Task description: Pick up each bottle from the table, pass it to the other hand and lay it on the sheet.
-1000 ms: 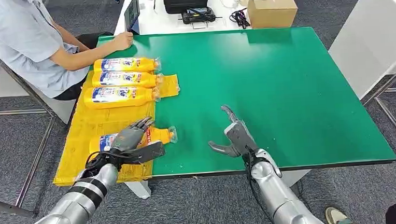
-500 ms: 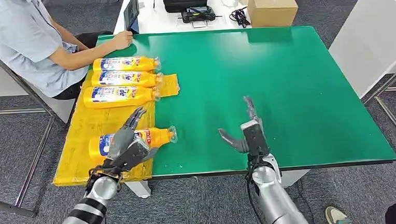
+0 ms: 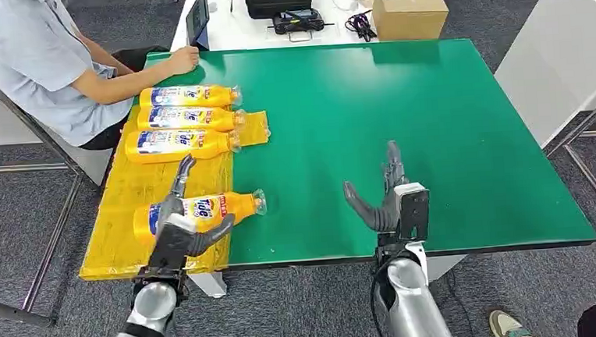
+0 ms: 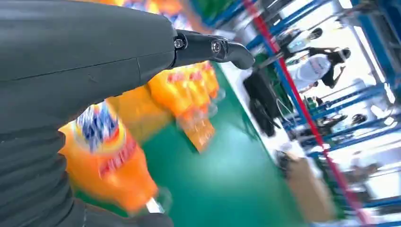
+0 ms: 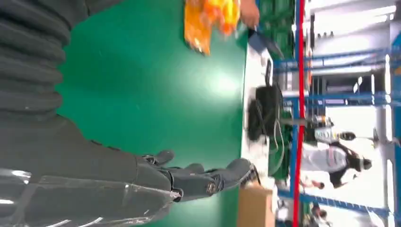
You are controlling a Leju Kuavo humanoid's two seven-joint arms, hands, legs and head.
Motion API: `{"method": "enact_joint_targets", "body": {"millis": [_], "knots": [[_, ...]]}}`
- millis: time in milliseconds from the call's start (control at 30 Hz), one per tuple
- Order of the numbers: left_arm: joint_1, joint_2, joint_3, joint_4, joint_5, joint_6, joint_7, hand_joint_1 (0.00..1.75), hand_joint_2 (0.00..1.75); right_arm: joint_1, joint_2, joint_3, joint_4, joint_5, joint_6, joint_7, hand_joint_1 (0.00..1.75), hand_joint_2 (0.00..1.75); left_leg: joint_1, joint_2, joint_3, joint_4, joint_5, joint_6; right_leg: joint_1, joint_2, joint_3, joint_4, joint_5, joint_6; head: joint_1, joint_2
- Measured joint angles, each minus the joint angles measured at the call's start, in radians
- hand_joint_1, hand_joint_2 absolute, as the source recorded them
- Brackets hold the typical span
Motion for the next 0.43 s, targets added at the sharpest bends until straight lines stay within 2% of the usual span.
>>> {"method": "enact_joint_targets", "body": {"millis": [133, 433], "knots": [[0.059, -0.043, 0.045, -0.063, 0.159, -0.084, 0.026, 0.0, 1.75, 0.042, 0.012, 0.014, -0.048, 0.063, -0.031, 0.008, 0.0, 1.75, 0.0, 0.0, -0.001, 0.0, 0.0, 0.0, 0.0, 0.0, -0.001, 0.0, 0.0, 0.0, 0.0, 0.0], [0.09, -0.096, 0.084, -0.085, 0.213, -0.115, 0.066, 0.0, 1.75, 0.076, 0.014, 0.038, -0.058, 0.168, -0.039, 0.003, 0.0, 1.75, 0.0, 0.0, -0.001, 0.0, 0.001, 0.0, 0.0, 0.0, -0.001, 0.0, 0.0, 0.0, 0.0, 0.0]]}}
